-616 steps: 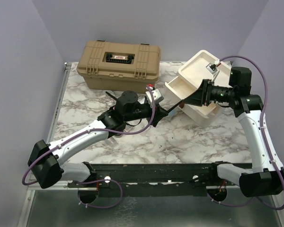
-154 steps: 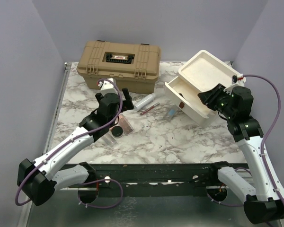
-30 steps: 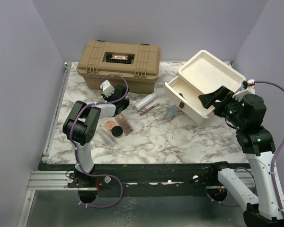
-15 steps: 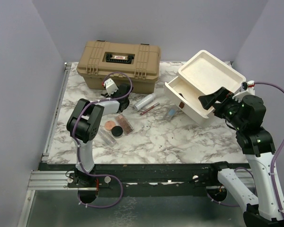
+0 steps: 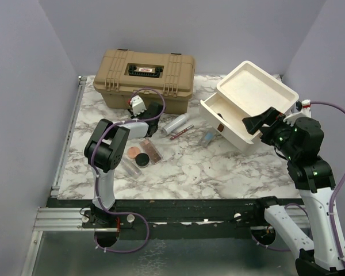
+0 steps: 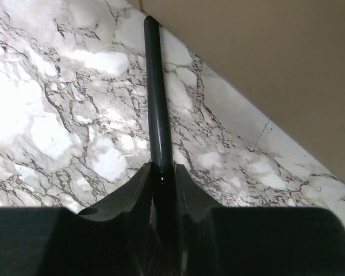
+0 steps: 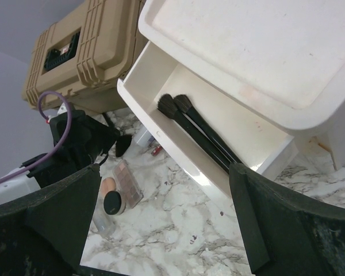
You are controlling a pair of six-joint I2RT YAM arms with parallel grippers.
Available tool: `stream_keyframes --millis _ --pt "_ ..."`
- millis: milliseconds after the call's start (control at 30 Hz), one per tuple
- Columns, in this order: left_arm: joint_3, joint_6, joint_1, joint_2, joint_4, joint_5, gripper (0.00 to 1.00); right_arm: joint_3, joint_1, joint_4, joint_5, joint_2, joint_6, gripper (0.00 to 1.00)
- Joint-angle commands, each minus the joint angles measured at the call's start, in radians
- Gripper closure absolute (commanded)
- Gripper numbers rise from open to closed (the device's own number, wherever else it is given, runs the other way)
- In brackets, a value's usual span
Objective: Organize the makeup
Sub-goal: Pick up the makeup brush from the center of the board.
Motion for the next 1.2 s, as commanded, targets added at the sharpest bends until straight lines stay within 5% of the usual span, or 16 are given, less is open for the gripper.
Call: stream_keyframes --millis 0,233,1167 --pt "-0.063 0.024 -0.026 0.057 -0.156 0.053 0.80 -0.006 0.003 -0.027 0.029 -0.006 0.007 0.00" --pt "-0.112 -0.034 -0.039 -0.045 -0.149 0.061 1.00 0.019 0.003 -0.045 0.020 0.023 -0.002 0.00" --pt "-0.276 -0.008 -0.042 -0.494 -0.027 0.184 1.00 -0.011 0.003 0.028 -0.119 0.002 -0.045 0.00"
